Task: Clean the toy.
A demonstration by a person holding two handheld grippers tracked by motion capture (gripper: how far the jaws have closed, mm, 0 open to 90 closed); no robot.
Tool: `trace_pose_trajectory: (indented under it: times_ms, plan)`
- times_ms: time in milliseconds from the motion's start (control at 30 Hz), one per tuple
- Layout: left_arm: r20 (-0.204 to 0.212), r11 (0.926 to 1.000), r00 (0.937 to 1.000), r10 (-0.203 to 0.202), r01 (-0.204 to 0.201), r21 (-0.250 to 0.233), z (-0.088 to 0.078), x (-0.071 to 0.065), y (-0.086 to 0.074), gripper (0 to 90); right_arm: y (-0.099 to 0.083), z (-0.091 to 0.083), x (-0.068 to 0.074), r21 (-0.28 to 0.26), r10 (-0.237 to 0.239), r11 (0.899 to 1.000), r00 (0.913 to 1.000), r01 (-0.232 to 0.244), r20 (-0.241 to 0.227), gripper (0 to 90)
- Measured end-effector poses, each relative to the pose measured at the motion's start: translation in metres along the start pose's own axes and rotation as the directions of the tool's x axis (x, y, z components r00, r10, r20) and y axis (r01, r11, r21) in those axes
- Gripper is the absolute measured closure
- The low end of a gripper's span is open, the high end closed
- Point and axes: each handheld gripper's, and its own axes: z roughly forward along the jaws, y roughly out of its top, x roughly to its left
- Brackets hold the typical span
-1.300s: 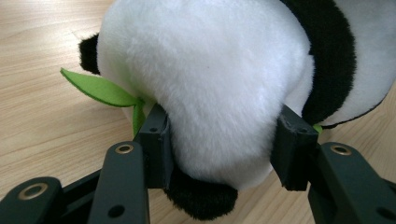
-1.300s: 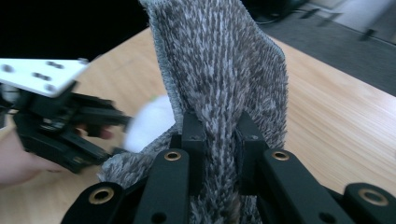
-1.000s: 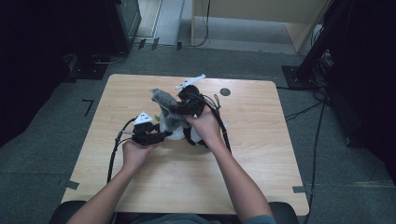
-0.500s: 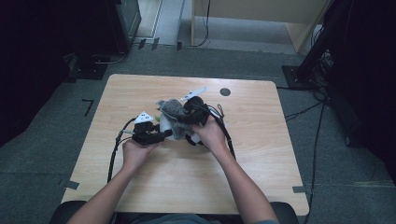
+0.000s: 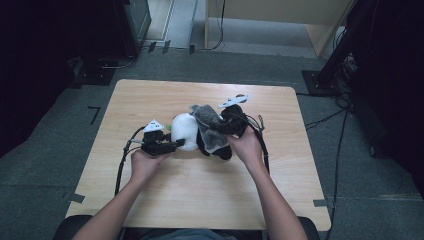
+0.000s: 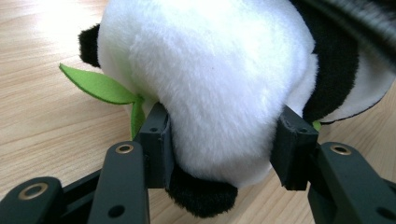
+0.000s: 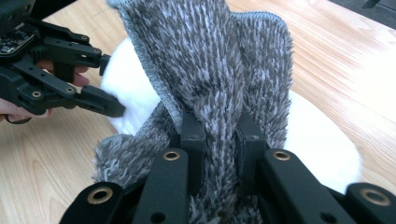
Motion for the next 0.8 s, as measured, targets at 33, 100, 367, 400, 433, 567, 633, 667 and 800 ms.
trace_pose_trajectory:
  times_ms: [33,100,367,400,433,567,633,667,800]
  plan:
    - [0.001,1.0000,1.0000,0.000,0.000,0.000,0.000,0.000,0.000,48.7,-0.004,-0.004,-0.003,-0.012,0.016,1.000,0.9999,-0.016,0.001,78.8]
    - [0.001,1.0000,1.0000,-0.001,0.001,0.000,0.000,0.000,0.000,48.7,-0.009,-0.009,-0.008,-0.028,0.032,0.999,0.9995,-0.032,0.002,78.7]
    - [0.003,1.0000,1.0000,0.001,-0.001,0.003,0.000,0.001,0.000,48.7,-0.031,-0.023,-0.025,-0.083,0.109,0.991,0.9939,-0.107,0.017,78.1]
    - [0.001,1.0000,1.0000,0.005,-0.005,0.003,0.000,0.000,-0.001,48.7,-0.034,-0.025,-0.028,-0.084,0.114,0.990,0.9931,-0.111,0.027,78.0]
    - [0.002,1.0000,1.0000,0.005,-0.005,0.003,0.000,0.000,-0.001,48.7,-0.037,-0.026,-0.031,-0.079,0.121,0.990,0.9918,-0.118,0.041,77.9]
    - [0.006,1.0000,1.0000,-0.004,0.004,0.005,0.000,0.002,-0.001,48.8,-0.051,-0.029,-0.047,-0.073,0.192,0.980,0.9789,-0.187,0.069,79.3]
    - [0.000,1.0000,1.0000,-0.002,0.002,0.008,0.000,0.000,-0.001,48.8,-0.061,-0.024,-0.053,-0.107,0.242,0.965,0.9703,-0.239,0.008,79.5]
    - [0.000,1.0000,1.0000,-0.003,0.003,0.007,0.000,0.000,-0.001,48.8,-0.065,-0.021,-0.054,-0.126,0.257,0.958,0.9663,-0.256,-0.009,79.6]
    - [0.004,1.0000,1.0000,-0.007,0.007,0.003,0.000,0.000,-0.002,48.7,-0.072,-0.017,-0.052,-0.162,0.236,0.959,0.9717,-0.231,0.013,79.6]
